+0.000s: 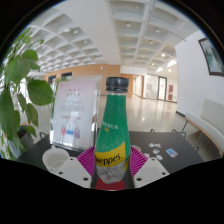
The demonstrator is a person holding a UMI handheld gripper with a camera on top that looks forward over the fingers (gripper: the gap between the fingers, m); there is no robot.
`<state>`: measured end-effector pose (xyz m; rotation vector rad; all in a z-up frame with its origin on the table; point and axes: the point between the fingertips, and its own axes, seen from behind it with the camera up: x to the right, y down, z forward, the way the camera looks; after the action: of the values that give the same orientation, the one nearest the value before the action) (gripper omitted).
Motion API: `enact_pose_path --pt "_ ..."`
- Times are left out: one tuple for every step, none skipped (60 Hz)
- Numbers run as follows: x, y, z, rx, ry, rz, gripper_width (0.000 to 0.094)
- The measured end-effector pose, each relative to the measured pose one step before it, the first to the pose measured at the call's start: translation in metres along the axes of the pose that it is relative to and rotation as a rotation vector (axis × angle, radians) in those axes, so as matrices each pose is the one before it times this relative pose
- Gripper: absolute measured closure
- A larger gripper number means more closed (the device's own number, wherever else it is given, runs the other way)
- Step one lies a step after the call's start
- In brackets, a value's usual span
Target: Pour water
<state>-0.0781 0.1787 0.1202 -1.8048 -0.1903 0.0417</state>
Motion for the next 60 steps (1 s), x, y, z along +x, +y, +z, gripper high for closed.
enact_pose_path --pt "0.00053 0.00593 0.00216 -0.00895 -0.0011 -0.0053 0.0513" --pt "0.00051 0.00679 0.00207 -0.01043 -0.00118 -0.0024 0.0512" --pt "-0.00006 0.00654 0.00185 -0.01109 -0.00204 -0.0004 0.0511" --pt "-0.00018 0.00653 0.0019 -0.01034 -0.00189 -0.0001 0.0512" --pt "0.00063 0.00595 0.00115 -0.00996 0.00088 -0.001 0.0512" --pt "-0.00817 0.00566 -0.00055 -0.00938 0.00541 -0.0007 0.0513" --pt "0.00986 0.00689 0.00279 -0.00669 0.00328 -0.002 0.0513" --pt "0.00142 0.00434 0.00131 -0.00626 0.00368 -0.0016 0.0513" --pt "0.00149 0.00405 0.0012 -0.00614 0.00271 -0.0016 0.0512" --pt "0.00102 0.00445 0.00098 -0.00617 0.00204 0.0001 0.0512" --pt "0.00096 0.00531 0.00047 -0.00882 0.00108 0.0042 0.0501" --pt "0.00092 -0.0057 -0.00036 0.02872 0.00174 0.0073 0.0506" --pt "-0.00074 -0.00251 -0.00042 0.00616 0.0011 0.0015 0.0512" --pt "-0.00127 0.00714 -0.00147 -0.00324 0.0023 0.0002 0.0508" --pt "0.00177 -0.00105 -0.0003 0.00842 0.00082 0.0033 0.0509" --pt "0.00209 0.00143 -0.00118 -0.00218 0.0018 0.0022 0.051" --pt "0.00209 -0.00221 -0.00005 0.01147 0.00261 0.0017 0.0504" --pt "0.00127 0.00237 -0.00028 -0.00634 0.00136 -0.0012 0.0493" --pt "0.00092 0.00057 -0.00046 0.00018 0.00039 -0.002 0.0473" --pt "-0.00627 -0.00395 0.00185 0.00635 0.002 -0.0016 0.0435" --pt "-0.00014 0.00254 -0.00097 -0.0098 0.00042 -0.0019 0.042" --pt "0.00053 0.00118 -0.00069 -0.00706 0.00266 -0.0015 0.04" --pt "0.00106 0.00026 -0.00083 -0.00569 0.00474 -0.0016 0.0372" --pt "0.00084 0.00148 -0.00143 -0.00997 0.00396 -0.0016 0.0337" --pt "0.00005 0.00019 -0.0003 -0.00907 0.00236 -0.0002 0.0313" --pt "-0.0005 0.00097 -0.00196 -0.00943 -0.00038 0.0017 0.025" --pt "-0.0004 0.00045 -0.00237 -0.00687 -0.00222 0.0039 0.0187" --pt "-0.0003 -0.00003 -0.00283 -0.00494 -0.00278 0.0052 0.0124" --pt "-0.00107 -0.00068 -0.0031 -0.00254 -0.00392 0.0057 0.0061" --pt "-0.00018 -0.0001 -0.00361 -0.005 -0.00108 0.0031 0.0089" --pt "0.00115 -0.00011 -0.00368 -0.00536 0.00213 0.0011 0.0103" --pt "0.001 -0.00064 -0.00379 -0.00321 0.0037 0.0007 0.0097" --pt "0.00124 -0.00074 -0.005 -0.00296 0.00522 0.0009 0.0087" --pt "0.00136 -0.00135 -0.00536 -0.00019 0.00531 0.002 0.0075" --pt "0.00036 -0.00157 -0.00594 0.00062 0.00294 0.0023 0.0071" --pt "0.00018 -0.00122 -0.0059 -0.00045 0.00094 0.0011 0.0073" --pt "0.00075 -0.00143 -0.00695 -0.00067 0.00282 0.0019 0.0075" --pt "0.00102 -0.00133 -0.00701 -0.00113 0.00406 -0.0016 0.0076" --pt "0.00086 -0.00165 -0.00731 0.00048 0.00601 -0.0016 0.0079" --pt "0.00102 -0.00117 -0.00771 0.00009 0.00587 -0.0005 0.0079" --pt "0.00074 -0.00058 -0.00786 -0.00176 0.00528 -0.0003 0.0081" --pt "0.00089 -0.00043 -0.00859 -0.00271 0.00395 0.0 0.0081" --pt "0.00063 -0.00117 -0.00915 0.00029 0.00254 0.0003 0.008" --pt "0.00014 -0.00163 -0.00983 0.00361 0.00315 0.0023 0.0082" --pt "0.00023 -0.00187 -0.01003 0.00382 0.00347 0.0035 0.0082" --pt "0.00025 -0.00148 -0.01032 0.0023 0.00337 0.0032 0.008" --pt "0.0 -0.00155 -0.01061 0.0021 0.00231 0.0019 0.0079" --pt "-0.00003 -0.00152 -0.01104 0.00255 0.00163 0.0008 0.0079" --pt "0.00011 -0.00207 -0.01158 0.00086 0.0021 0.0024 0.0078" --pt "0.00034 -0.00124 -0.01041 0.00113 0.00326 0.0043 0.008" --pt "0.00035 -0.0009 -0.01058 -0.00036 0.00281 0.0043 0.0079" --pt "-0.00029 -0.00066 -0.01098 -0.00073 0.00087 0.0036 0.0081" --pt "-0.00027 -0.00003 -0.01082 -0.00171 0.00027 0.0028 0.0081" --pt "-0.00027 0.00014 -0.01075 -0.00218 0.00019 0.004 0.0081" --pt "-0.0002 -0.0005 -0.0119 0.00039 0.00099 0.0054 0.008" --pt "-0.00082 0.00012 -0.01086 0.00056 0.00136 0.0057 0.0079" --pt "-0.0002 -0.00065 -0.01037 0.00237 0.00026 0.0039 0.0079" --pt "-0.0004 -0.00036 -0.01042 0.0013 -0.00013 0.0018 0.008" --pt "-0.00023 0.00039 -0.01029 -0.00049 0.00026 -0.0002 0.0079" --pt "0.00022 0.00073 -0.01018 -0.00139 0.00188 -0.0007 0.0081"
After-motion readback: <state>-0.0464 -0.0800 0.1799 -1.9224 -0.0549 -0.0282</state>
